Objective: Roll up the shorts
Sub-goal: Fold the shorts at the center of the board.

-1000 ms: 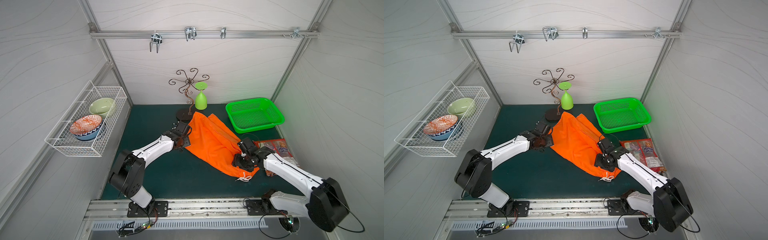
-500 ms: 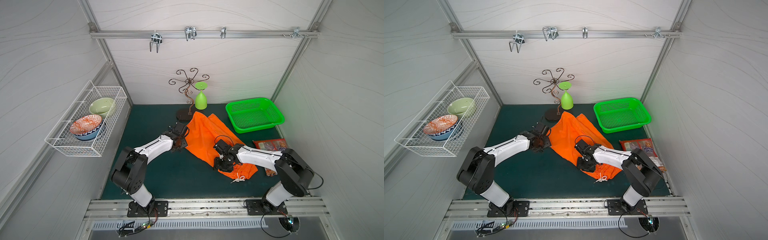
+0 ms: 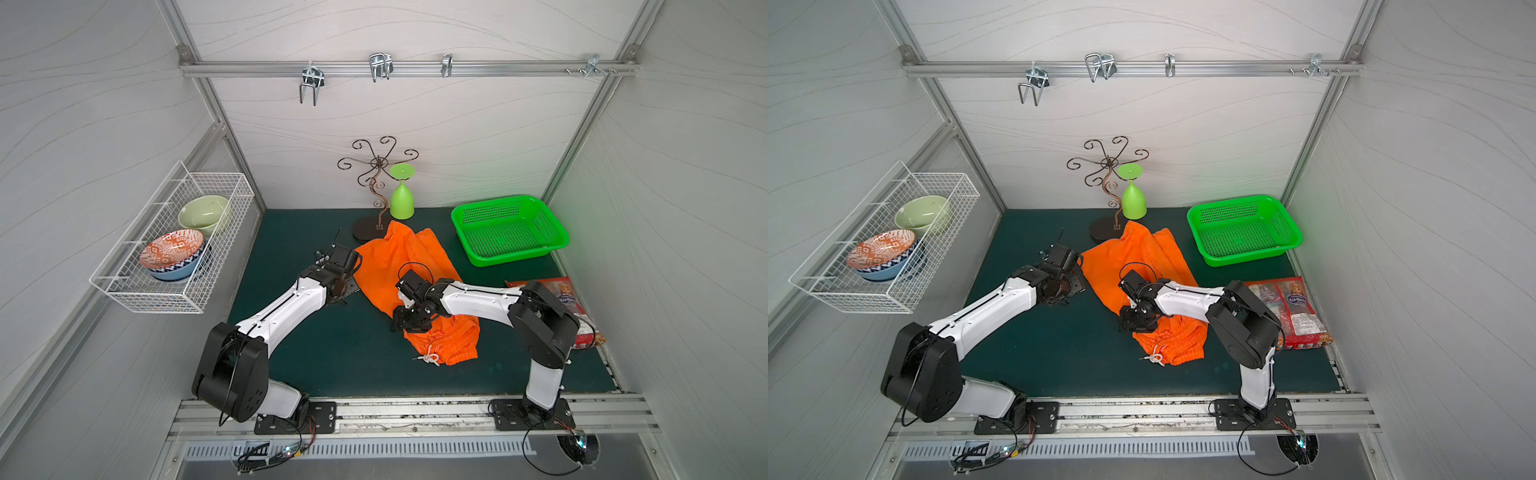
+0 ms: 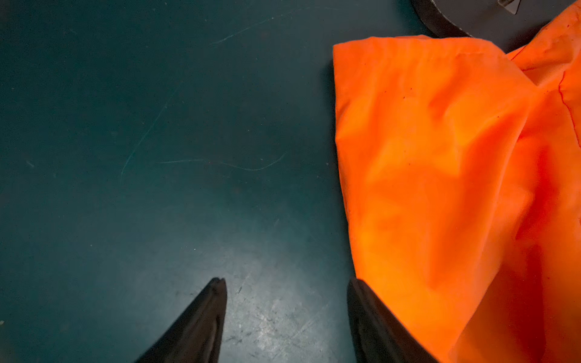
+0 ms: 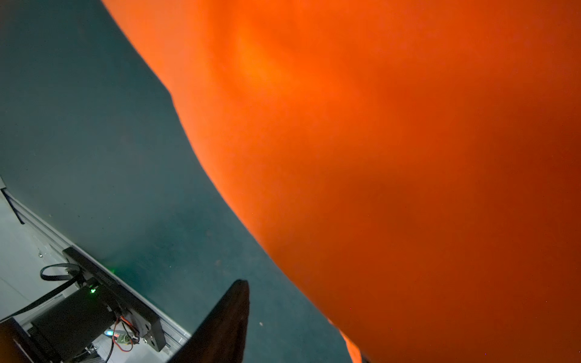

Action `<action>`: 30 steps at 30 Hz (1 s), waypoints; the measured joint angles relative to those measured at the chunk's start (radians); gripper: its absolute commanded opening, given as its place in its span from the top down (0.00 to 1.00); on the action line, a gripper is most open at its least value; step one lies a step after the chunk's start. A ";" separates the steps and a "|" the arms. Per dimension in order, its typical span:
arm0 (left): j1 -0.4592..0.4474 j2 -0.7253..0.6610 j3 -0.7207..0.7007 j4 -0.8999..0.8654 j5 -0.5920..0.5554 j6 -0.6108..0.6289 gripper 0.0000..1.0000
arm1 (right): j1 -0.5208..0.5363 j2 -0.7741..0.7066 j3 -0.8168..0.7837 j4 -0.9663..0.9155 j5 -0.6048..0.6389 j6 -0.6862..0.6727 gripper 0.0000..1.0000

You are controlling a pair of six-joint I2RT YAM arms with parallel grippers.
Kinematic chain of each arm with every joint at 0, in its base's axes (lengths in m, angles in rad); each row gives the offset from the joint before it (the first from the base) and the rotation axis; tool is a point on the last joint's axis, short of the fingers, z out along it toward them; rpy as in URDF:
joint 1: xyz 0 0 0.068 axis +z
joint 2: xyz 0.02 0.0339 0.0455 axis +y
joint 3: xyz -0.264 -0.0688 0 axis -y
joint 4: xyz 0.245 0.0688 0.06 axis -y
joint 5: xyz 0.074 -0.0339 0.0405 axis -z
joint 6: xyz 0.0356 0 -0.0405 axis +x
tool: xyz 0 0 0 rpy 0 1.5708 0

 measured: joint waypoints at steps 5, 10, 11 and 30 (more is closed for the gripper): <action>-0.010 -0.003 0.000 -0.029 0.006 0.021 0.35 | 0.004 -0.117 -0.003 -0.071 0.029 -0.053 0.35; -0.111 -0.017 0.000 -0.048 0.007 0.037 0.35 | -0.019 -0.373 -0.007 -0.218 0.159 -0.097 0.32; -0.130 -0.017 0.001 -0.048 0.010 0.036 0.35 | -0.032 -0.411 -0.008 -0.248 0.192 -0.105 0.31; -0.161 0.119 0.012 -0.007 0.106 -0.008 0.35 | -0.238 -0.484 -0.229 -0.369 0.349 -0.248 0.40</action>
